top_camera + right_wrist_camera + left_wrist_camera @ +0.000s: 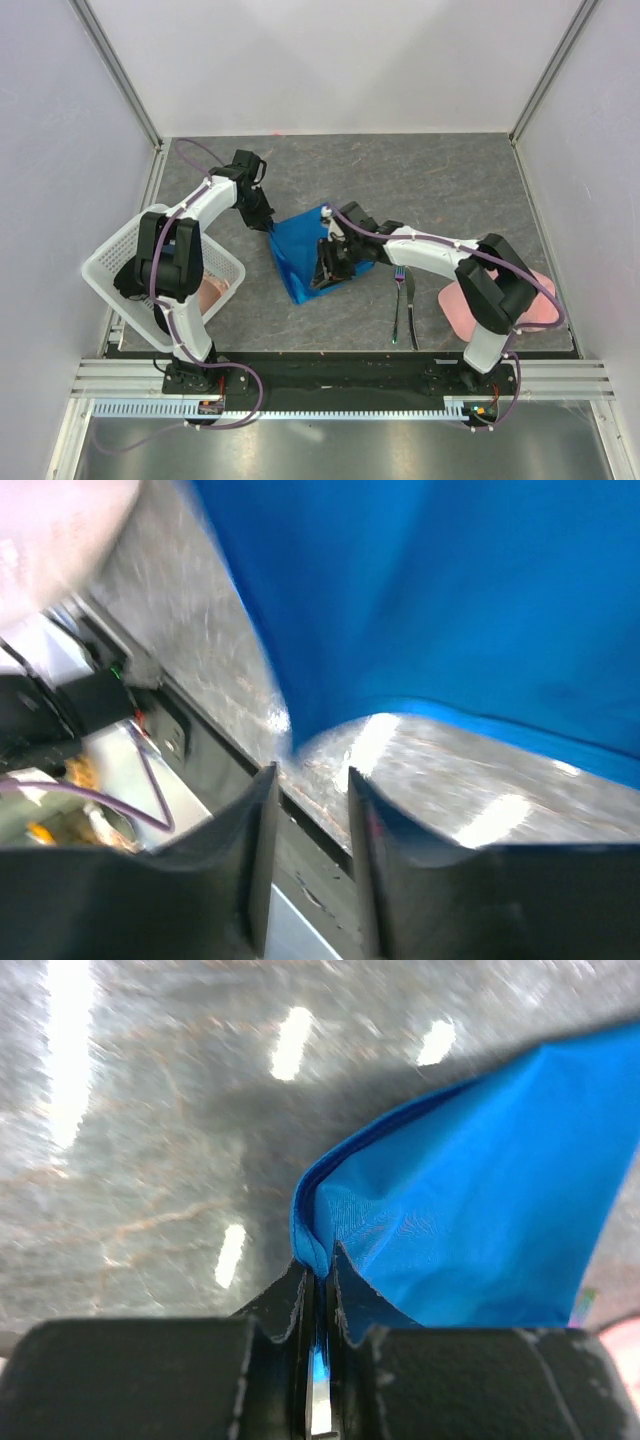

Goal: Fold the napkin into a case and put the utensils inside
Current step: Fold the 2/3-rectangle-folded napkin at the center of the board.

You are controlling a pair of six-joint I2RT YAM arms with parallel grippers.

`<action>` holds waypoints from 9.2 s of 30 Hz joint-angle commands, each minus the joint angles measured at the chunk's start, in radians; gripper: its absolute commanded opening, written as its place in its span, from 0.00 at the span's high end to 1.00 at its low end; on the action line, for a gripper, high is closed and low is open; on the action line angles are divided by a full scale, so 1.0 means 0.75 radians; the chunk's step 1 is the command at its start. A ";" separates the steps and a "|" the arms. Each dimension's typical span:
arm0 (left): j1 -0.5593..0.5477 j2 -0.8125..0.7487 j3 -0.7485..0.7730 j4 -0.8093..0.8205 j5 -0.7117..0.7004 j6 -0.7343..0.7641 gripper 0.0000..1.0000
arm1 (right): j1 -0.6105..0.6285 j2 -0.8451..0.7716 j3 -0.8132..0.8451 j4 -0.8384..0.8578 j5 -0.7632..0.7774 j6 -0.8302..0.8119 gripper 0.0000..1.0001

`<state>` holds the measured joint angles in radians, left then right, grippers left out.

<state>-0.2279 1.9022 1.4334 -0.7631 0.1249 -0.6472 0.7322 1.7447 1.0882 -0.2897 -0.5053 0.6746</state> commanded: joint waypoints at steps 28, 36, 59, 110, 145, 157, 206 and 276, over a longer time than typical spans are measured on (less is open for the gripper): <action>0.065 0.035 -0.089 0.132 0.054 -0.002 0.98 | 0.500 0.555 0.793 -0.528 0.913 -0.317 0.39; 0.097 0.037 -0.115 0.140 0.093 -0.023 0.98 | 0.582 0.631 0.766 -0.571 1.101 -0.315 0.39; 0.093 -0.162 -0.134 -0.021 -0.271 -0.260 0.98 | 0.341 0.188 0.260 0.044 0.012 -0.029 1.00; -0.377 0.421 0.635 -0.756 -0.645 -0.710 0.98 | 0.175 0.267 0.306 0.143 0.236 -0.490 0.17; -0.334 0.329 0.574 -0.739 -0.676 -0.526 0.98 | 0.312 0.194 0.188 0.232 0.289 -0.215 1.00; -0.338 0.258 0.521 -0.551 -0.531 -0.426 0.55 | 0.098 0.169 -0.191 0.797 -0.161 0.096 1.00; -0.299 0.112 0.054 0.050 0.056 -0.172 0.88 | -0.064 0.188 -0.336 0.857 -0.273 0.238 0.74; -0.340 -0.401 -0.780 0.402 0.339 -0.078 0.94 | -0.195 0.104 -0.031 0.278 -0.288 0.072 0.44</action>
<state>-0.4801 1.6165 0.8574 -0.5125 0.3443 -0.7006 0.6167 1.8668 1.0946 -0.0551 -0.6914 0.7364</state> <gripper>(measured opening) 0.076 0.558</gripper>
